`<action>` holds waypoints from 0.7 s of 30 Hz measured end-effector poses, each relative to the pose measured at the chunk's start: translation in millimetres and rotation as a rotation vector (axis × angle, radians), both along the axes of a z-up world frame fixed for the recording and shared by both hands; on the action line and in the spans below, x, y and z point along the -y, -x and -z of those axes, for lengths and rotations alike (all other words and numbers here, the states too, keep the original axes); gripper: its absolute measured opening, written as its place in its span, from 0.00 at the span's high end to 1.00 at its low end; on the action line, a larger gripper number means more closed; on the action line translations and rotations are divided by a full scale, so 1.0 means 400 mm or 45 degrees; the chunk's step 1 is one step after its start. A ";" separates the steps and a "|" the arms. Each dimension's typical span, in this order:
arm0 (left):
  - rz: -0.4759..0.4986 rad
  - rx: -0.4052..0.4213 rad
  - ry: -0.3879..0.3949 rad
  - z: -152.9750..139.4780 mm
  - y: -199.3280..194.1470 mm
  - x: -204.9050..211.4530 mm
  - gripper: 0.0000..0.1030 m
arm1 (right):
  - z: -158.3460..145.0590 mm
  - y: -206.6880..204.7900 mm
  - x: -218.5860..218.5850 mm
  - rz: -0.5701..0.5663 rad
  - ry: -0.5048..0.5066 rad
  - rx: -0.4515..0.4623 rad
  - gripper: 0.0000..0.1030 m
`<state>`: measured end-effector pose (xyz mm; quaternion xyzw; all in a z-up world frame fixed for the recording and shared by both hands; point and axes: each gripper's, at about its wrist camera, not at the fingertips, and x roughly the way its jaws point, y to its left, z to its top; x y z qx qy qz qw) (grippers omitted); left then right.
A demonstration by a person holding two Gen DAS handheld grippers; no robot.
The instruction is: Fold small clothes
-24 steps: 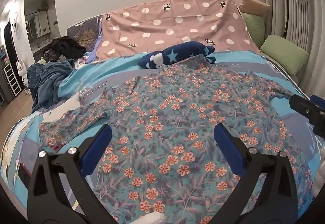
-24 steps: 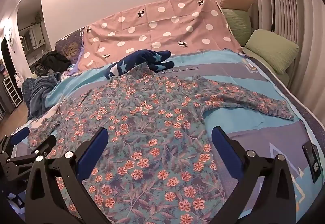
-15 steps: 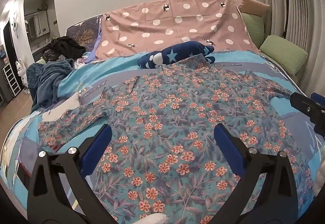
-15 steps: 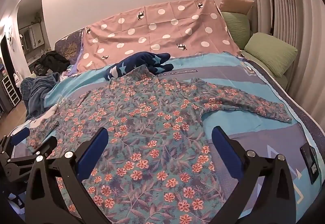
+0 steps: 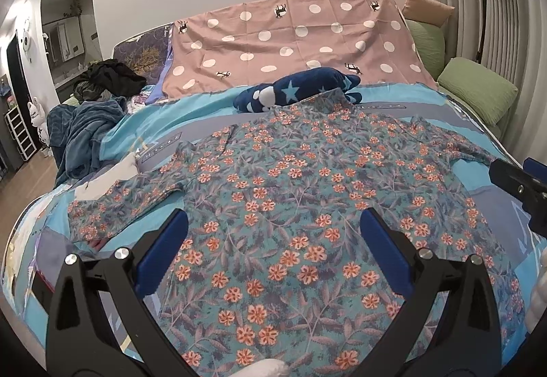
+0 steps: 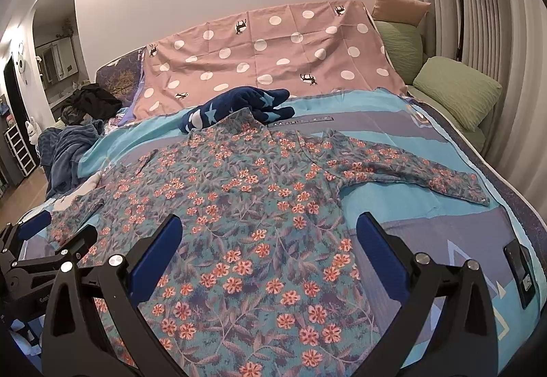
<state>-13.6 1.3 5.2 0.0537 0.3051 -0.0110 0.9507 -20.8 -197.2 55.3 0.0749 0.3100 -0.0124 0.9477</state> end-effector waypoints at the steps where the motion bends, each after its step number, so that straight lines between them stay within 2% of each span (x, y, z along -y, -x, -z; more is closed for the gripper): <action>1: -0.005 0.004 0.002 -0.001 0.004 -0.002 0.02 | 0.000 -0.001 0.000 -0.006 -0.007 -0.004 0.01; 21: -0.033 0.009 0.003 -0.001 0.025 -0.029 0.02 | 0.002 0.007 -0.042 -0.051 0.032 -0.022 0.01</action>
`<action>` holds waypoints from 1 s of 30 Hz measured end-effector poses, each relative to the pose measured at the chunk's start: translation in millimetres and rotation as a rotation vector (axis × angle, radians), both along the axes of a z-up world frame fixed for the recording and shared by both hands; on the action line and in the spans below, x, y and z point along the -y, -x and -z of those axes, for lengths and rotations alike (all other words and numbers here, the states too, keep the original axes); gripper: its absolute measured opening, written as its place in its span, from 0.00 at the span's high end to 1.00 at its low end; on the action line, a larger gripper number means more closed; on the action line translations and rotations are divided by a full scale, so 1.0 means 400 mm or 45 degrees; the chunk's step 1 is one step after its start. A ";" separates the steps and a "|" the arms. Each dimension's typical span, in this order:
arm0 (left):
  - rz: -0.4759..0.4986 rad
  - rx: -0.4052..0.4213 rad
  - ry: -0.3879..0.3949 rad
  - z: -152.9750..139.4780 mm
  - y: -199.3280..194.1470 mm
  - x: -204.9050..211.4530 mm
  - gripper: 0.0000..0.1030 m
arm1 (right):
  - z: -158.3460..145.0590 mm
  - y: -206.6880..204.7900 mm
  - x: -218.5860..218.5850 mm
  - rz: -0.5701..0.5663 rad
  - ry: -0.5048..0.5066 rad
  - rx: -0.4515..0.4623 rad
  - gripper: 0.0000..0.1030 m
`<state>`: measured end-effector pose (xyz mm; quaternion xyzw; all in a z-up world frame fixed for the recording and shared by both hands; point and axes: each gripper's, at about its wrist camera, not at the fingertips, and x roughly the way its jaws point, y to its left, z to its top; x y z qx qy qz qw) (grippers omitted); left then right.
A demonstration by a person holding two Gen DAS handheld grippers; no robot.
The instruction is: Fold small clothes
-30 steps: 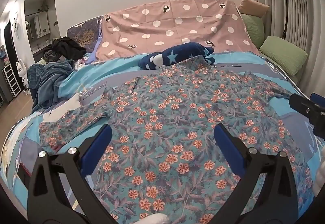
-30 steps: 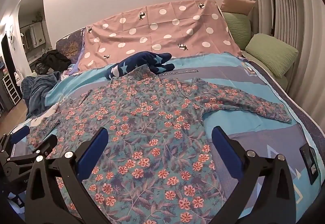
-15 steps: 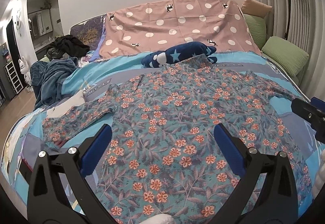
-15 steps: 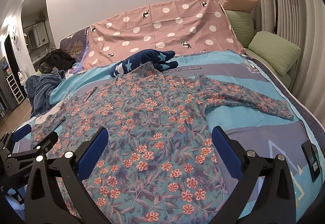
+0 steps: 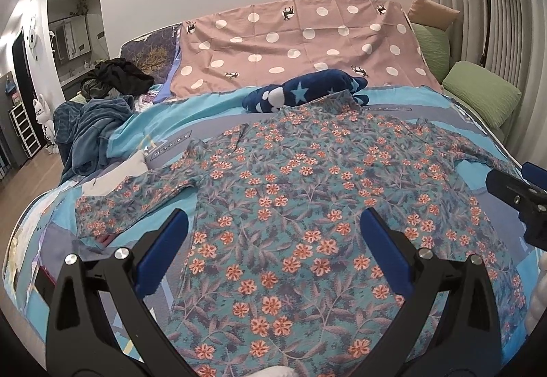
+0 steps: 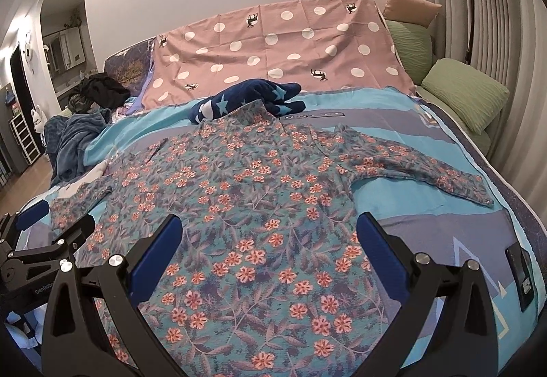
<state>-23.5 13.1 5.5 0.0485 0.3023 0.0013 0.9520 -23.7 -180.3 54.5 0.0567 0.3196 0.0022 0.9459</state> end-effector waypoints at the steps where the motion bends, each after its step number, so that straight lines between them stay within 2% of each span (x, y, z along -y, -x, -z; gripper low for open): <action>1: 0.000 -0.001 0.002 0.000 0.001 -0.002 0.02 | 0.000 -0.001 -0.004 -0.003 0.003 -0.002 0.01; 30: -0.007 -0.100 0.061 0.060 -0.027 -0.042 0.03 | 0.038 -0.017 -0.040 -0.032 0.044 -0.070 0.01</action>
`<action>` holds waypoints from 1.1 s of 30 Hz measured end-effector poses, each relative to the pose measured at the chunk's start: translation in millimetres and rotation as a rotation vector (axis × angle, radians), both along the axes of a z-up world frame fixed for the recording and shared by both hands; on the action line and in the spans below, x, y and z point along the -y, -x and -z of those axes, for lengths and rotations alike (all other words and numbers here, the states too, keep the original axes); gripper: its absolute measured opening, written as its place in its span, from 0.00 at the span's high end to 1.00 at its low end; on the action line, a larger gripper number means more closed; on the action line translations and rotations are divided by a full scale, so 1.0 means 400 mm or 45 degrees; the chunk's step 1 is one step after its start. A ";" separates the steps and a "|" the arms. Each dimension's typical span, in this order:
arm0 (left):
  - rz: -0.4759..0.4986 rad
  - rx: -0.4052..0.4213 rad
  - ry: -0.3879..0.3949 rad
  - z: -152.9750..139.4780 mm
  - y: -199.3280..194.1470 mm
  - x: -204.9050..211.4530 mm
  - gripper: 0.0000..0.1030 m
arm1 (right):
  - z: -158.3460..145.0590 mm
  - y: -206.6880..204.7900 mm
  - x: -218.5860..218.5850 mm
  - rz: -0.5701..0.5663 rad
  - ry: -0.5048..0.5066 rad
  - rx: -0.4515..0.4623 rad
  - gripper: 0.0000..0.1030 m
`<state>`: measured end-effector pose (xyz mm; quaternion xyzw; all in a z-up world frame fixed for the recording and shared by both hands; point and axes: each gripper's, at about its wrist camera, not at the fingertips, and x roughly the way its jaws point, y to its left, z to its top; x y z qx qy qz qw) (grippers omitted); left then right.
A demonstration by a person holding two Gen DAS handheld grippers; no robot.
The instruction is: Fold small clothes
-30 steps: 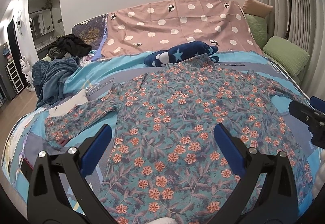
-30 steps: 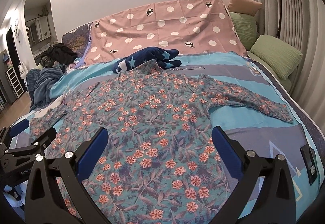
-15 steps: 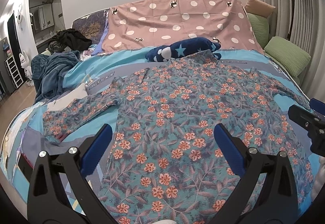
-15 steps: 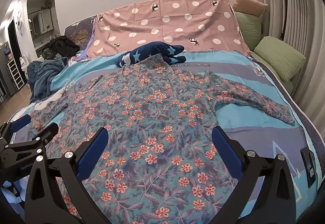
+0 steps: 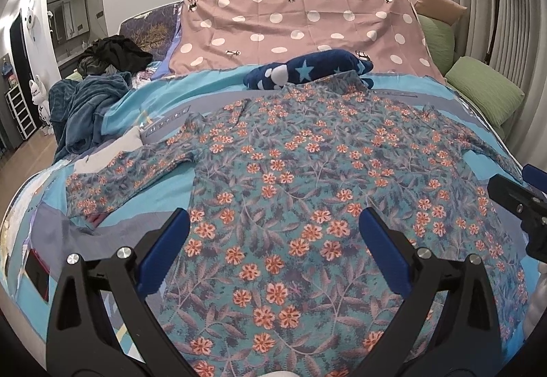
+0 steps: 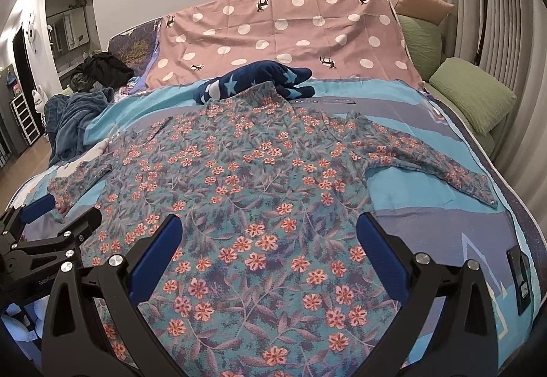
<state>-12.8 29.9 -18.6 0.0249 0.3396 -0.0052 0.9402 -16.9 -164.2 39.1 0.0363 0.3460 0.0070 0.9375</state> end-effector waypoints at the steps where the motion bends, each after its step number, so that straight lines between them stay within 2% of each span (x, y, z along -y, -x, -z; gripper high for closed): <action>1: 0.001 -0.002 0.002 0.001 0.000 0.000 0.03 | 0.002 0.000 0.001 0.002 -0.002 -0.002 0.01; 5: 0.005 -0.005 0.036 0.012 -0.002 -0.005 0.03 | 0.008 -0.002 0.004 0.007 -0.004 -0.012 0.01; 23: -0.012 -0.005 0.049 0.033 -0.013 -0.017 0.03 | 0.033 -0.021 0.006 0.016 -0.016 -0.043 0.01; 30: -0.008 -0.027 0.131 0.054 -0.030 -0.052 0.03 | 0.037 -0.032 0.001 0.003 -0.027 -0.044 0.01; 31: -0.010 -0.036 0.146 0.058 -0.034 -0.062 0.03 | 0.037 -0.034 0.005 0.000 -0.039 -0.041 0.02; 33: -0.042 -0.060 0.156 0.069 -0.048 -0.097 0.08 | 0.037 -0.041 0.013 -0.028 -0.079 -0.035 0.16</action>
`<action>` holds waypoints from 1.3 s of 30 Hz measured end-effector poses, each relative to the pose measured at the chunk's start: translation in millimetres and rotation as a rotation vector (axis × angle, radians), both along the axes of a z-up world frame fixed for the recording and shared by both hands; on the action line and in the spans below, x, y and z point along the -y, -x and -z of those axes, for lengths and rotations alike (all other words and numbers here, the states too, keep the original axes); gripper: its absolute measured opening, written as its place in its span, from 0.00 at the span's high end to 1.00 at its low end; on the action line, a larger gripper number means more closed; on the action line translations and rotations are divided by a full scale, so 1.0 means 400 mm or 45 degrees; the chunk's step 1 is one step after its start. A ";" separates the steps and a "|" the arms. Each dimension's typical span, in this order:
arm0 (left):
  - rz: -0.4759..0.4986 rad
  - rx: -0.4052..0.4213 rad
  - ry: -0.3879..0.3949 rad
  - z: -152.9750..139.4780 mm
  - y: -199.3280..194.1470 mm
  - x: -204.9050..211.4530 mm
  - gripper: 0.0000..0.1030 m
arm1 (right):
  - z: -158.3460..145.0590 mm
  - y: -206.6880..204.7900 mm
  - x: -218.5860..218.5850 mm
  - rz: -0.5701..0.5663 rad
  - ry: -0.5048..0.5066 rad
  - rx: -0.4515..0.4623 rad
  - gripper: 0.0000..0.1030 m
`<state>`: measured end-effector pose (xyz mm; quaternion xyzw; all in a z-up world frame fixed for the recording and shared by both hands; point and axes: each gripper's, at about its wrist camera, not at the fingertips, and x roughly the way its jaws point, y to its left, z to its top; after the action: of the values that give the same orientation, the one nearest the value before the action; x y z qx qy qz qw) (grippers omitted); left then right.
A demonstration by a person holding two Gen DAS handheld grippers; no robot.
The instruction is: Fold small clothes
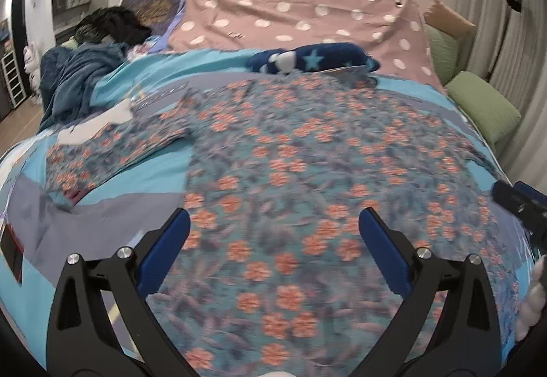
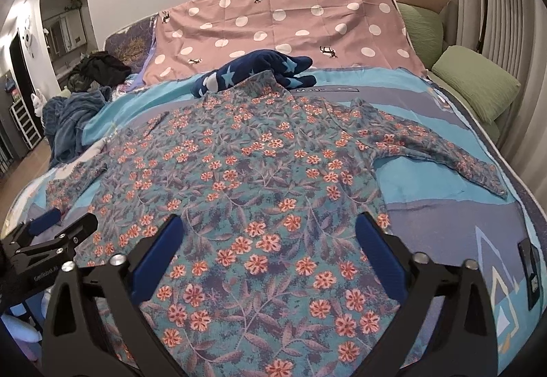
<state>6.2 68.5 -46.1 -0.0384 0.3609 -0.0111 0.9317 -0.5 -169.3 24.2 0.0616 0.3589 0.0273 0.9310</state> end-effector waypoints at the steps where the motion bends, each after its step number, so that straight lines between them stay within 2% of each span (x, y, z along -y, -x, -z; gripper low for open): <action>1: -0.016 -0.010 0.013 0.005 -0.006 -0.023 0.11 | 0.002 -0.005 0.007 -0.021 -0.035 -0.008 0.19; 3: -0.050 -0.034 0.070 0.014 -0.016 -0.076 0.24 | 0.007 -0.012 0.016 -0.043 -0.077 -0.024 0.30; 6: -0.135 -0.088 0.201 0.038 -0.038 -0.196 0.45 | 0.017 -0.021 0.024 -0.038 -0.076 -0.053 0.31; 7: -0.203 -0.110 0.238 0.049 -0.046 -0.256 0.52 | 0.020 -0.023 0.027 -0.029 -0.065 -0.061 0.31; 8: -0.260 -0.121 0.262 0.057 -0.052 -0.305 0.54 | 0.023 -0.025 0.029 -0.021 -0.059 -0.069 0.31; 11: -0.484 -0.143 0.333 0.086 -0.058 -0.480 0.57 | 0.034 -0.033 0.042 0.006 -0.053 -0.094 0.31; 14: -0.691 -0.146 0.455 0.129 -0.053 -0.658 0.54 | 0.044 -0.046 0.050 0.032 -0.045 -0.116 0.31; 16: -0.820 -0.131 0.617 0.177 -0.044 -0.779 0.42 | 0.050 -0.055 0.050 0.045 -0.043 -0.132 0.31; 17: -0.890 -0.125 0.707 0.210 -0.042 -0.840 0.41 | 0.053 -0.061 0.048 0.049 -0.041 -0.142 0.31; 20: -1.013 -0.100 0.872 0.288 -0.049 -0.968 0.41 | 0.061 -0.077 0.039 0.050 -0.031 -0.166 0.31; 23: -1.059 -0.084 1.030 0.349 -0.068 -1.040 0.41 | 0.066 -0.093 0.025 0.049 -0.024 -0.185 0.31; 24: -1.080 -0.059 1.112 0.374 -0.075 -1.064 0.41 | 0.067 -0.097 0.020 0.048 -0.022 -0.191 0.31; 26: -1.102 -0.021 1.204 0.403 -0.084 -1.094 0.41 | 0.070 -0.106 0.010 0.044 -0.015 -0.197 0.31; 27: -1.126 -0.004 1.221 0.411 -0.086 -1.103 0.44 | 0.072 -0.110 0.005 0.041 -0.010 -0.202 0.31; 29: -1.144 0.073 1.273 0.417 -0.091 -1.116 0.66 | 0.076 -0.117 -0.002 0.038 -0.003 -0.209 0.31; 30: -1.134 0.109 1.312 0.414 -0.090 -1.117 0.81 | 0.077 -0.120 -0.003 0.039 -0.002 -0.211 0.30; 31: -1.131 0.137 1.340 0.407 -0.091 -1.121 0.88 | 0.079 -0.122 -0.003 0.041 -0.002 -0.213 0.30; 32: -1.132 0.160 1.331 0.387 -0.092 -1.117 0.89 | 0.081 -0.124 -0.001 0.044 -0.004 -0.216 0.30; 34: -1.103 0.186 1.235 0.334 -0.102 -1.105 0.91 | 0.088 -0.131 0.005 0.056 -0.014 -0.224 0.30; 37: -0.973 0.224 1.027 0.206 -0.132 -1.046 0.92 | 0.108 -0.146 0.016 0.074 -0.042 -0.256 0.29; 39: -0.878 0.252 0.975 0.133 -0.157 -1.004 0.92 | 0.118 -0.151 0.017 0.070 -0.062 -0.273 0.29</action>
<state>69.0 470.3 -99.2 -0.4914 0.2079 0.1615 0.8302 60.0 -176.1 -22.8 0.0965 0.4539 0.0037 0.8858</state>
